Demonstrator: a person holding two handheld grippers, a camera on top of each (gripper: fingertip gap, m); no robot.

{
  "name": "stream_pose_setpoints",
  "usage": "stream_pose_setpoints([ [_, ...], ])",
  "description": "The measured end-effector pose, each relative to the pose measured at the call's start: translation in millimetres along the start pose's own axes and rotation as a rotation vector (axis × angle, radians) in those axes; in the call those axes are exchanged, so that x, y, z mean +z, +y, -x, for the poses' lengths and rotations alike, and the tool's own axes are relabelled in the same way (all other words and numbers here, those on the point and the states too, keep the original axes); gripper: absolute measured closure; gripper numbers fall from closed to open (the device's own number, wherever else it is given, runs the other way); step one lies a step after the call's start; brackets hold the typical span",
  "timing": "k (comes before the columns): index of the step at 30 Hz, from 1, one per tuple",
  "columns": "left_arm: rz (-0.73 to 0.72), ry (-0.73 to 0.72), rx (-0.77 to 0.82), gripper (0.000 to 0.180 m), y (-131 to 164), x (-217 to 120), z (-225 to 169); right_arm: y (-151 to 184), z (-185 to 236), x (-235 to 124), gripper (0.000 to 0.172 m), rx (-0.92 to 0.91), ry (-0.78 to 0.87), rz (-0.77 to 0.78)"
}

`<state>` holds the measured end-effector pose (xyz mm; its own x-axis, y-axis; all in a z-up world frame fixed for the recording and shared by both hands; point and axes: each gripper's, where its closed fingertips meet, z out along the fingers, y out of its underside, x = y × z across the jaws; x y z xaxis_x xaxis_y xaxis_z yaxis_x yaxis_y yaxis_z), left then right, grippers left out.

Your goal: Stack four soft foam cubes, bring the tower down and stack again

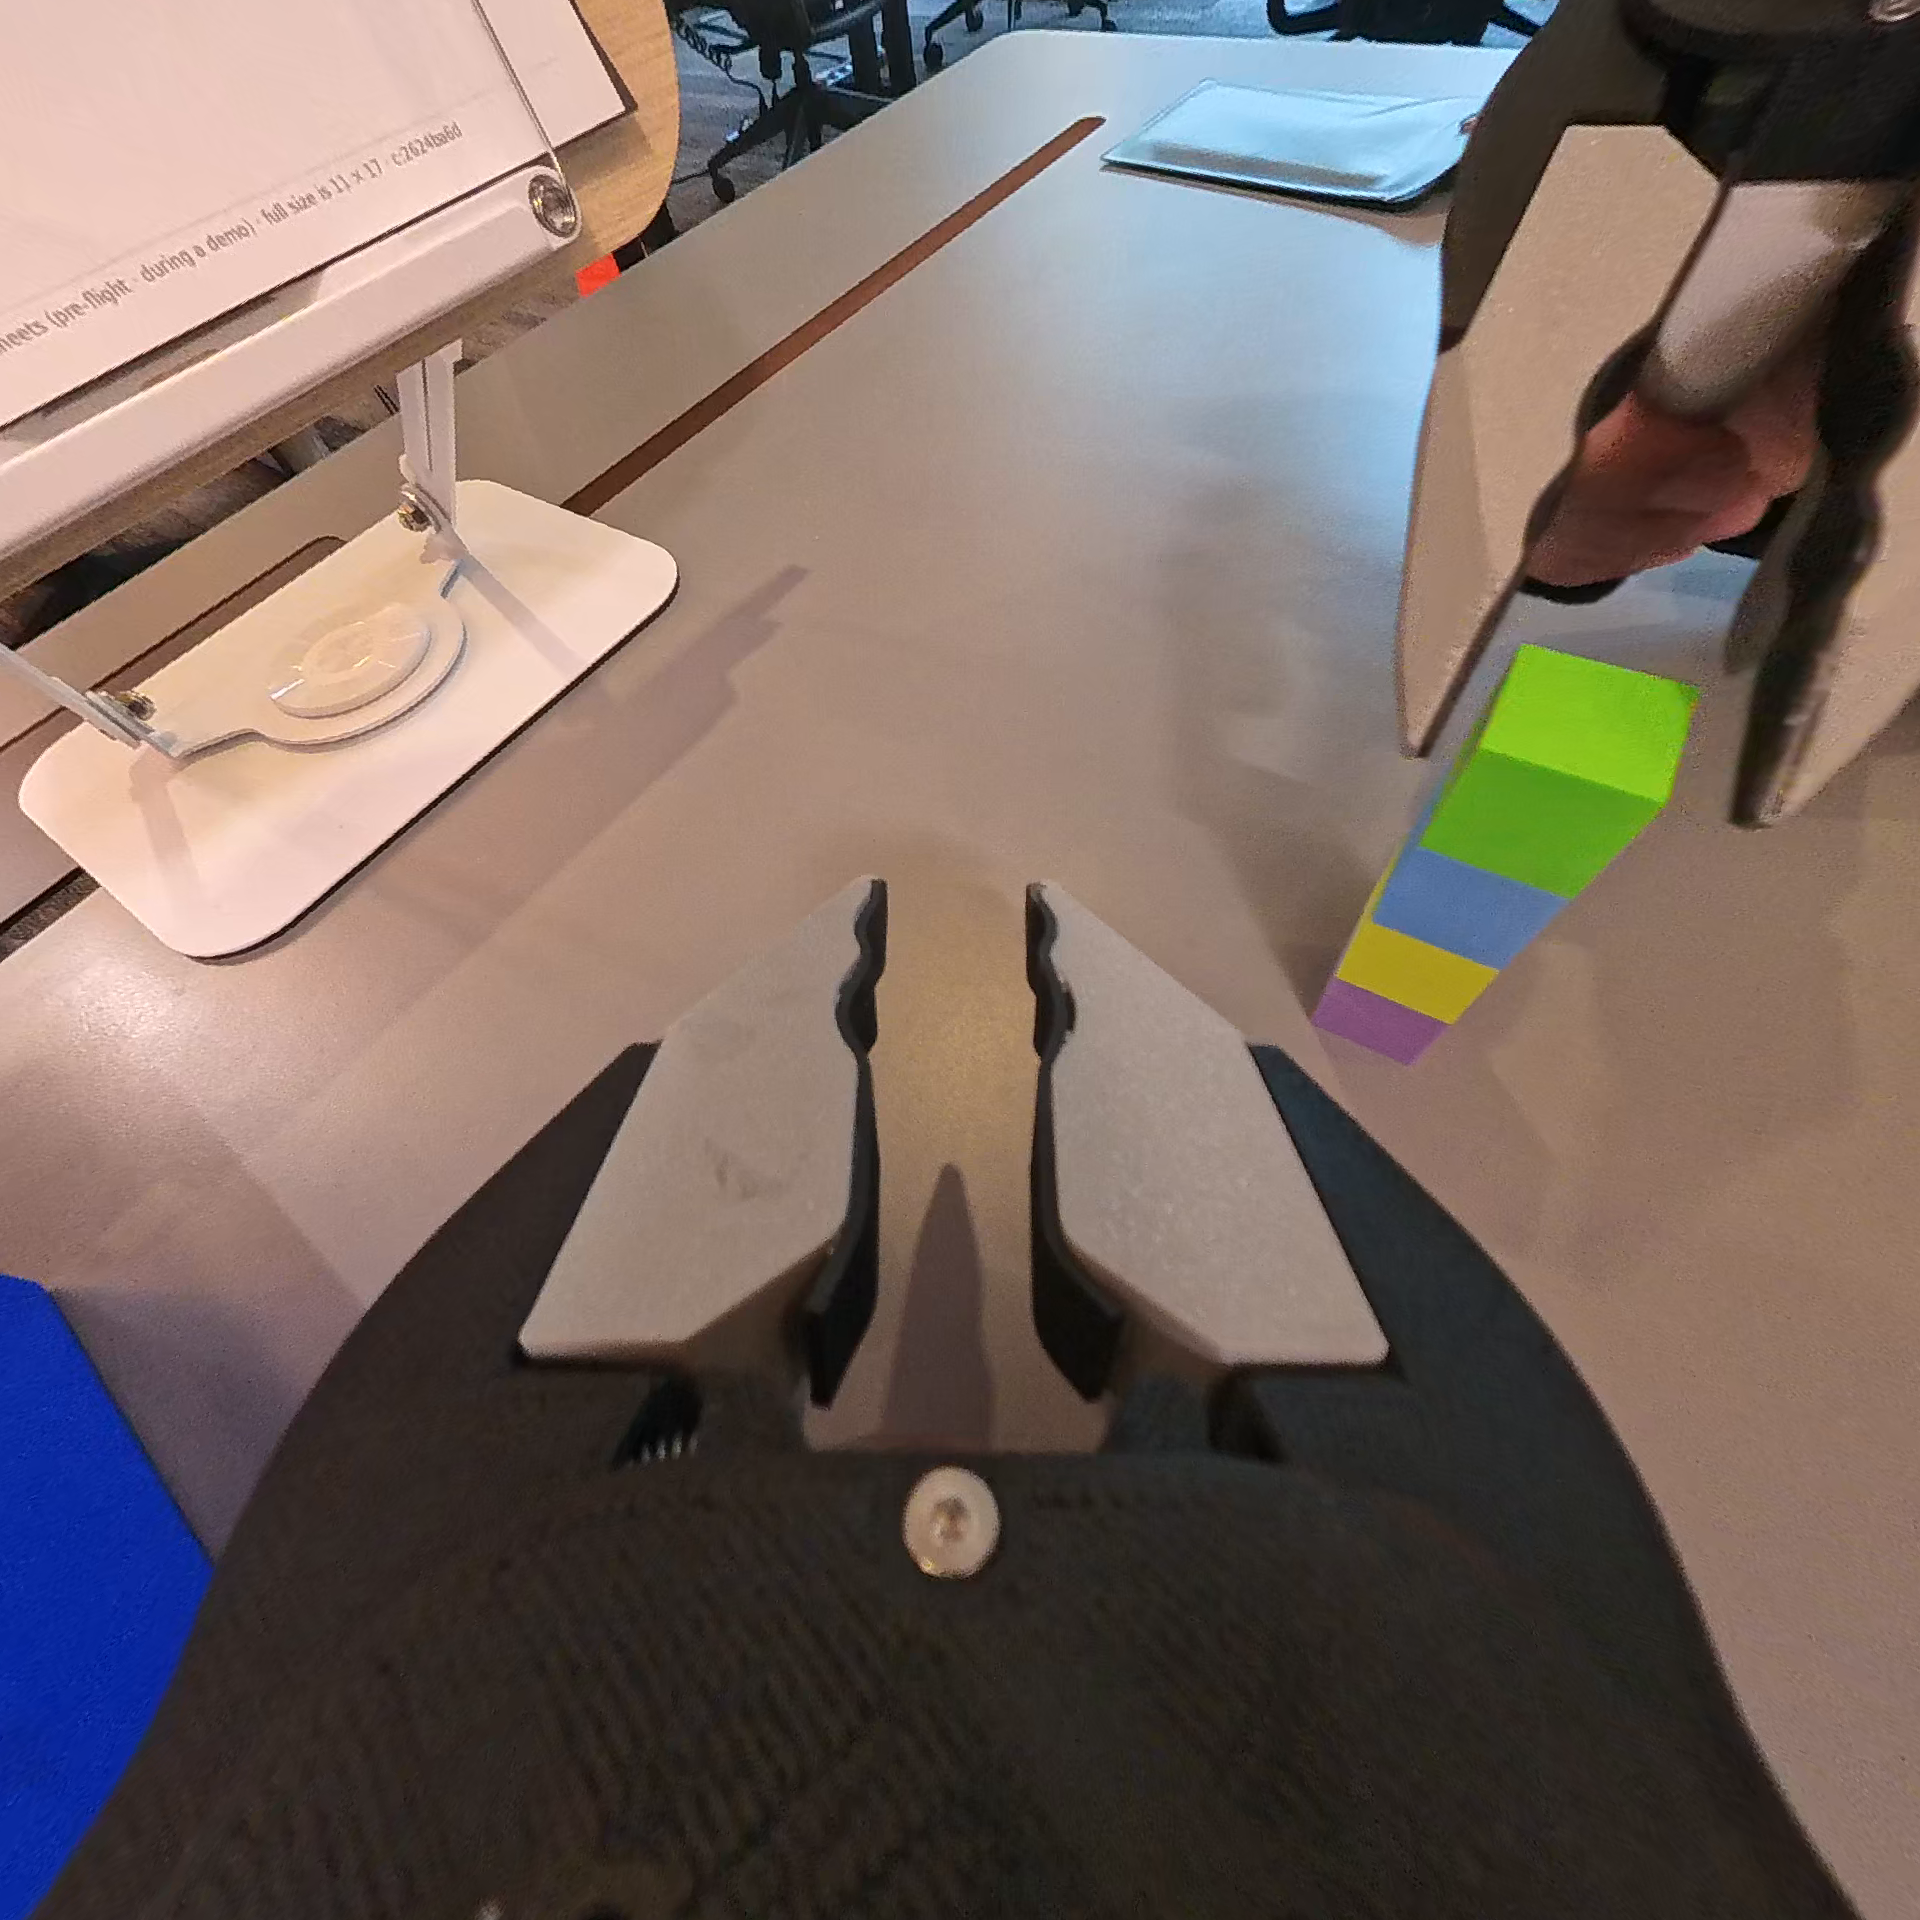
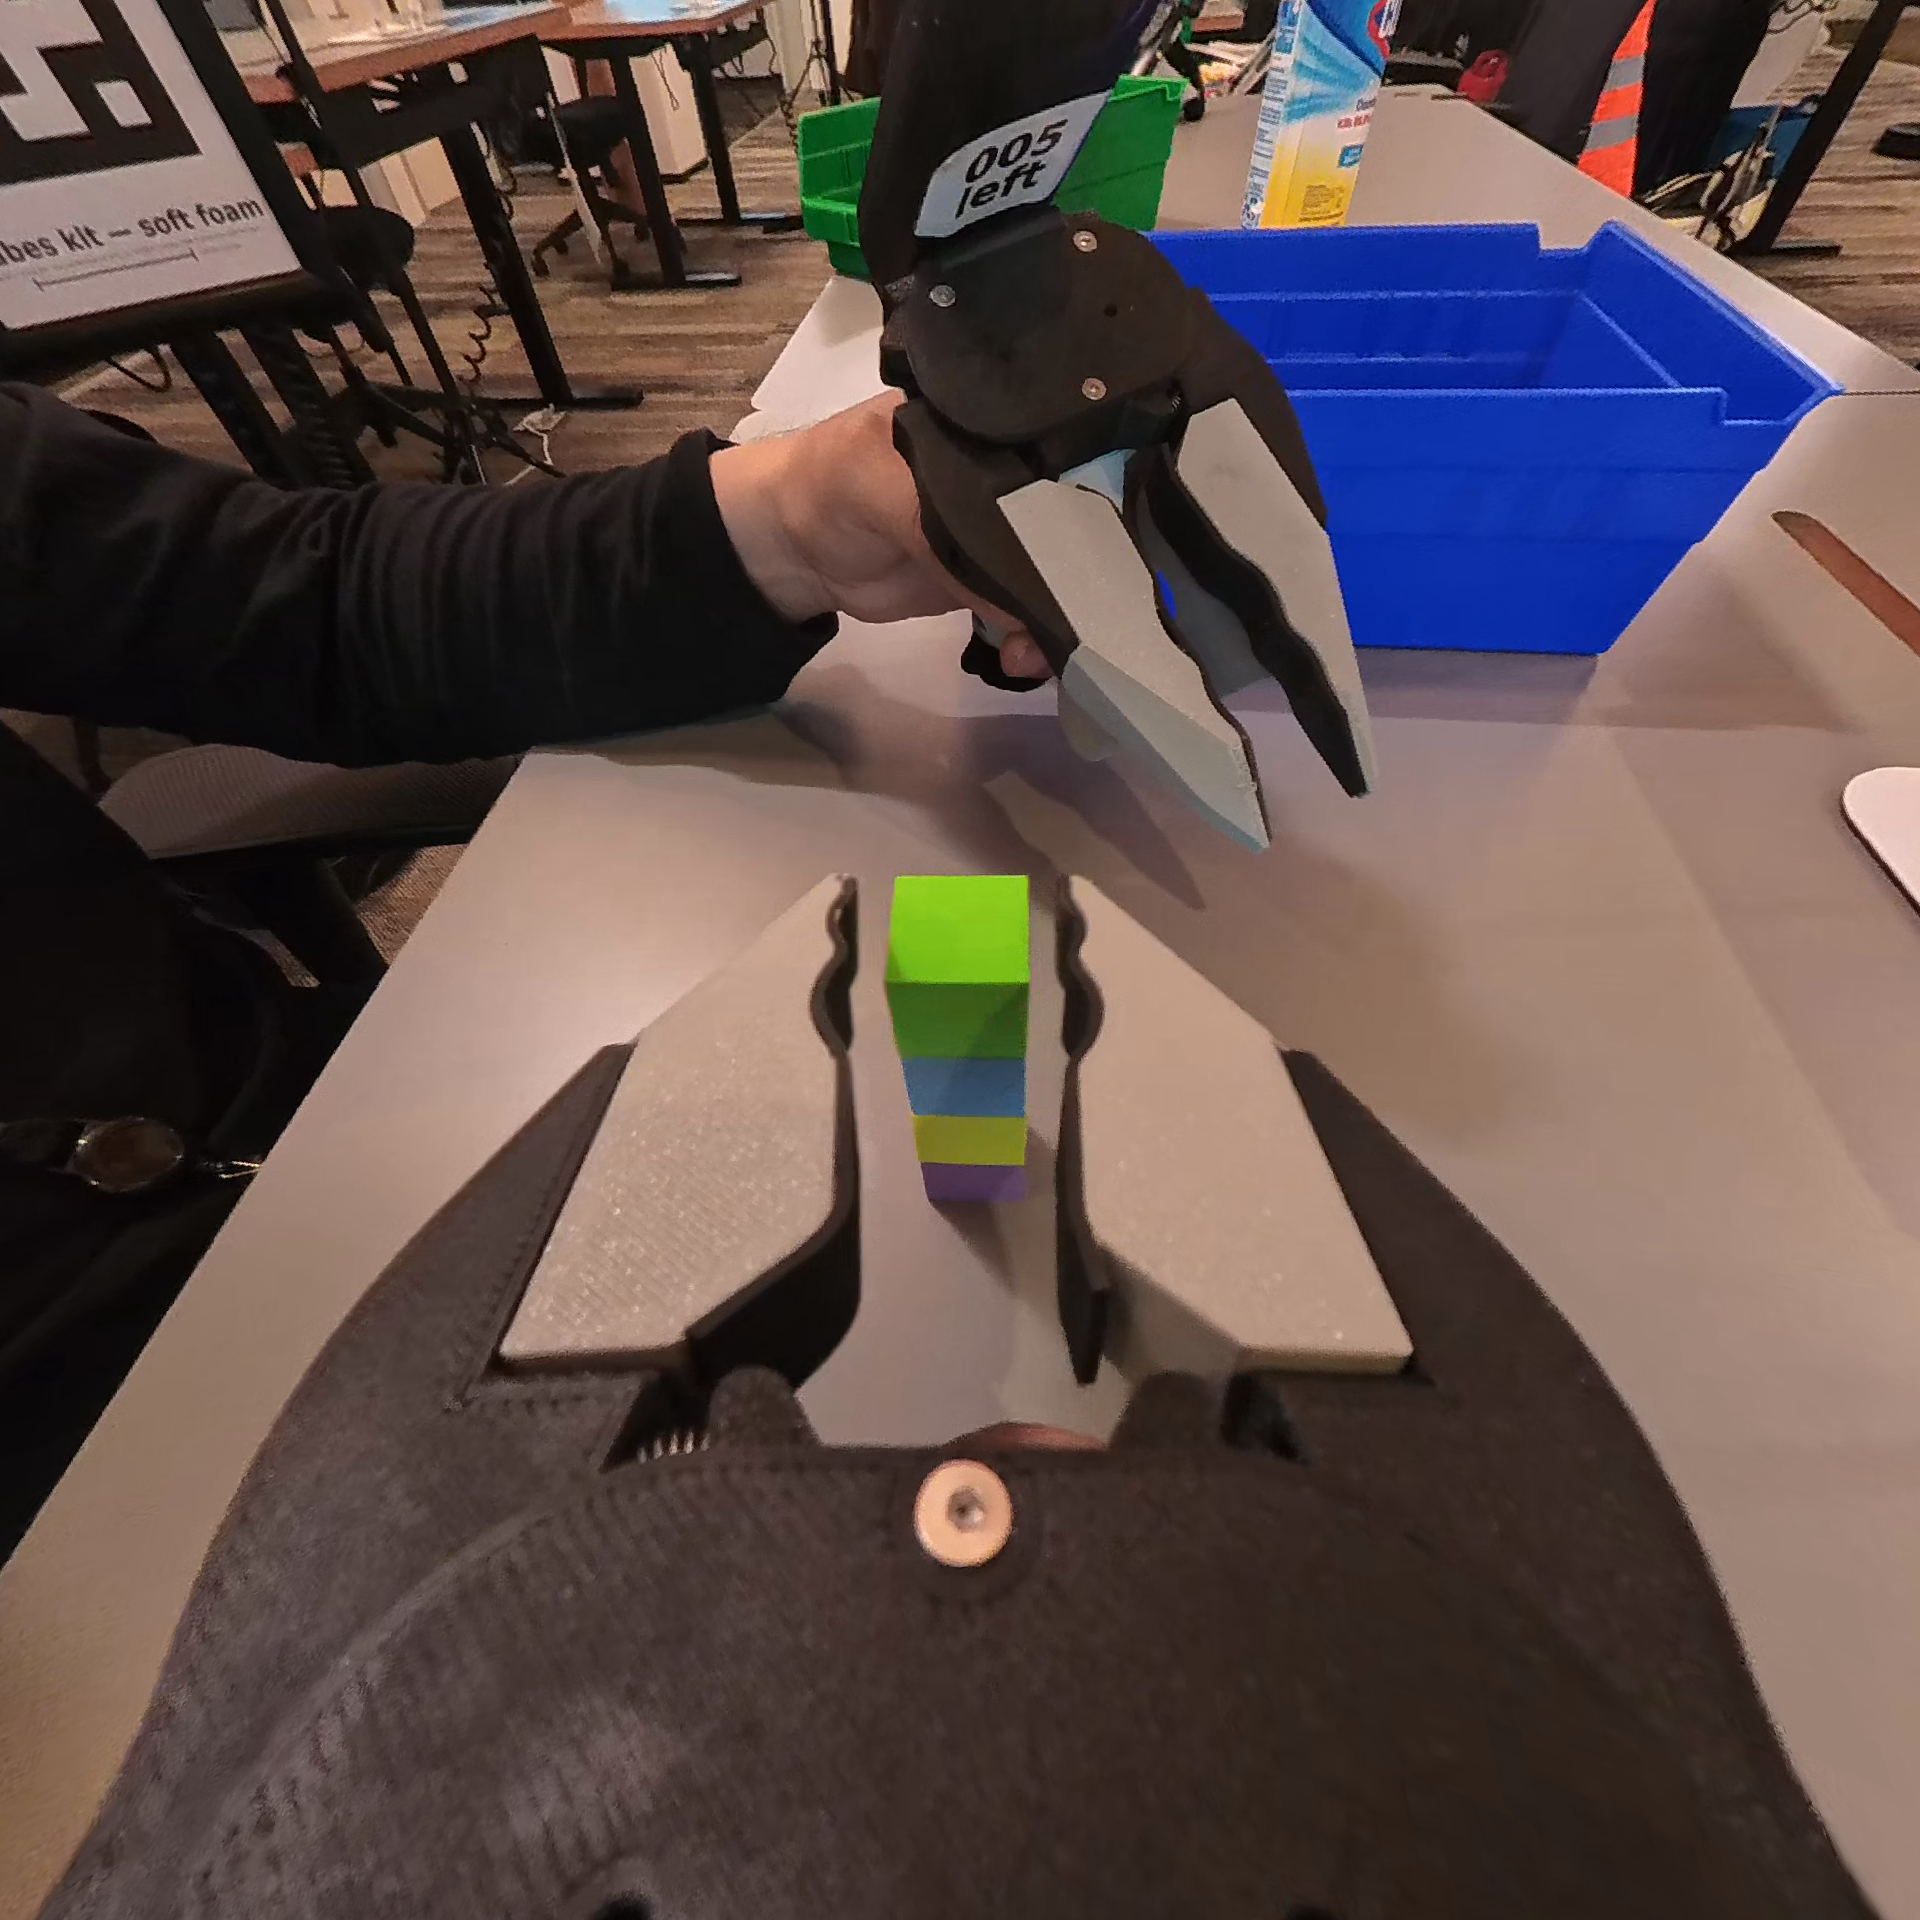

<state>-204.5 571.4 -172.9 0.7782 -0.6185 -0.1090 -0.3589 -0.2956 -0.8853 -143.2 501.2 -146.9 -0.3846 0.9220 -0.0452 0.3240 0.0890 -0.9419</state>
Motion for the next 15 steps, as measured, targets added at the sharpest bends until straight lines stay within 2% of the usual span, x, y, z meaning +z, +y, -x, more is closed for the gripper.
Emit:
stream_pose_setpoints([
  [4, -0.001, 0.0, -0.001, 0.156, 0, 0, 0, -2, -2, 0, 0.121, 0.012, 0.01, -0.013],
  [10, -0.003, -0.003, -0.002, 0.156, -1, -1, 1, -25, -10, -15, 0.111, 0.026, 0.054, -0.146],
  [13, -0.004, -0.005, -0.004, 0.156, -1, -1, 1, -48, -21, -37, 0.113, 0.035, 0.121, -0.292],
  [15, -0.005, -0.007, -0.003, 0.156, -1, -1, 2, -64, -23, -57, 0.129, 0.054, 0.121, -0.405],
])
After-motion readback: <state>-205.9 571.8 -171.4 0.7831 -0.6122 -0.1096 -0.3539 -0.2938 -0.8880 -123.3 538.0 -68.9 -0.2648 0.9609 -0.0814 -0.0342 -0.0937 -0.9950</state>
